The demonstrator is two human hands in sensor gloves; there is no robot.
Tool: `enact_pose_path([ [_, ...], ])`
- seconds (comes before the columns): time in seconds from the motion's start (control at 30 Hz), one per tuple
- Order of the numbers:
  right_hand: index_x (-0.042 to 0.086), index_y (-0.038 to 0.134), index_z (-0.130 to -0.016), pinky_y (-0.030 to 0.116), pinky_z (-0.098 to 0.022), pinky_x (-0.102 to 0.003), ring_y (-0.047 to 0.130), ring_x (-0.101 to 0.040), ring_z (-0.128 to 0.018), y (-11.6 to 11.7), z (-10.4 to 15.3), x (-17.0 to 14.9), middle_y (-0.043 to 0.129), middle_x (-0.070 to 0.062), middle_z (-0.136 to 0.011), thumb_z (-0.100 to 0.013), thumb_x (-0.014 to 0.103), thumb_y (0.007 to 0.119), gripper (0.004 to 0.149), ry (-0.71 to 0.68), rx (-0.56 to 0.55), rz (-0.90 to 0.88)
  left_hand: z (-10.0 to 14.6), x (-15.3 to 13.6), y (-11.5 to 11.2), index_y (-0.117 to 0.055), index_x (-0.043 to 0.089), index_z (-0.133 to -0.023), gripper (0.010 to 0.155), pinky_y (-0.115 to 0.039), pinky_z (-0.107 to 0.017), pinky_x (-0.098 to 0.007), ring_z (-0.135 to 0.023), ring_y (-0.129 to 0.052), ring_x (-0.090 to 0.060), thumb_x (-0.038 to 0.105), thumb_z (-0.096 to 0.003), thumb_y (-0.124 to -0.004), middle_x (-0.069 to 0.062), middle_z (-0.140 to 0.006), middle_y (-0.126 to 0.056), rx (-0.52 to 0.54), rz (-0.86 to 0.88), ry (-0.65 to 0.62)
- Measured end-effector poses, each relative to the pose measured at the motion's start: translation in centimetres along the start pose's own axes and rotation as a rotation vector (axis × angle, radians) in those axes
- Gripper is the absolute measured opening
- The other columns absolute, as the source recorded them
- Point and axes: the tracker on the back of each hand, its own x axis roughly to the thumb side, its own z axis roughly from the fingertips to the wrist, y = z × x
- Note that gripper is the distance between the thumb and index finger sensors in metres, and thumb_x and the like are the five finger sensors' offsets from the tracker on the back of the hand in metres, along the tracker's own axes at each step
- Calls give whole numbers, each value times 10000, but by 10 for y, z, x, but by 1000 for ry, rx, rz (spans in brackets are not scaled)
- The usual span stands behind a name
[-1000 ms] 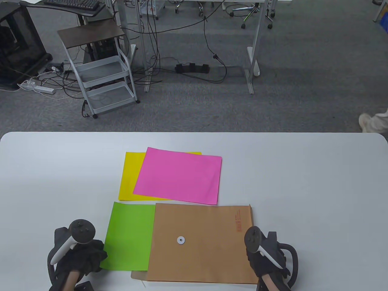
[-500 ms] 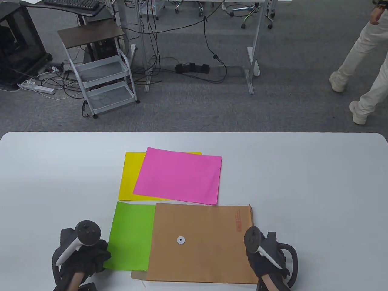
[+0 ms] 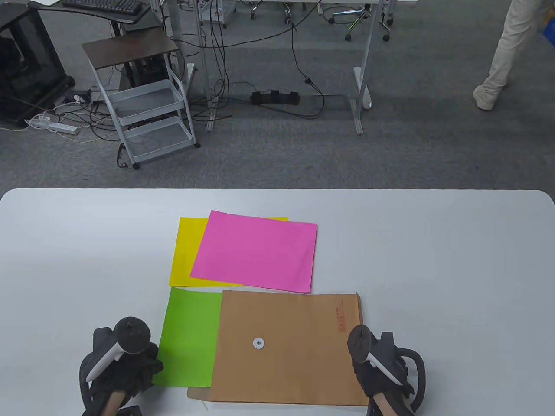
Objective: Insert cardstock into document pouch
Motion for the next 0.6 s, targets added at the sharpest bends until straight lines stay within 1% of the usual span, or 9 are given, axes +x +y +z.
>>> enact_pose_path([
  [0.13, -45, 637, -970, 789, -443, -453, 949, -231, -485, 0, 0, 0, 845, -164, -703, -561, 369, 701, 585, 0, -1, -2, 0, 2, -2, -777, 40, -1018, 500, -919, -474, -371, -540, -1101, -174, 289, -593, -862, -82, -782, -995, -9, 21, -16],
  [0.3, -44, 637, -970, 789, -443, -453, 949, -230, -484, 0, 0, 1, 845, -164, -702, -561, 369, 701, 585, -1, -5, 0, -1, 1, -4, -770, 47, -1025, 500, -919, -475, -371, -542, -1100, -173, 288, -596, -859, -79, -785, -993, -30, 87, -36],
  [0.4, -45, 638, -970, 789, -443, -453, 949, -230, -484, 1, 0, 1, 845, -164, -702, -561, 368, 701, 585, -1, -6, 2, -2, 0, -5, -743, 57, -1046, 507, -913, -487, -376, -557, -1094, -174, 289, -607, -844, -76, -797, -985, -40, 110, -46],
  [0.5, -45, 637, -970, 788, -443, -454, 948, -230, -484, 1, 0, 1, 845, -164, -702, -560, 369, 700, 586, -2, -8, 7, -1, 0, -6, -695, 66, -1081, 536, -908, -501, -383, -583, -1086, -177, 301, -618, -827, -73, -820, -970, -39, 144, -54],
  [0.6, -46, 637, -970, 788, -444, -454, 948, -230, -485, 1, 0, 1, 845, -164, -702, -560, 369, 700, 587, -2, -8, 8, -1, 2, -8, -639, 51, -1114, 609, -908, -507, -392, -611, -1081, -188, 336, -613, -834, -78, -843, -957, -34, 186, -62],
])
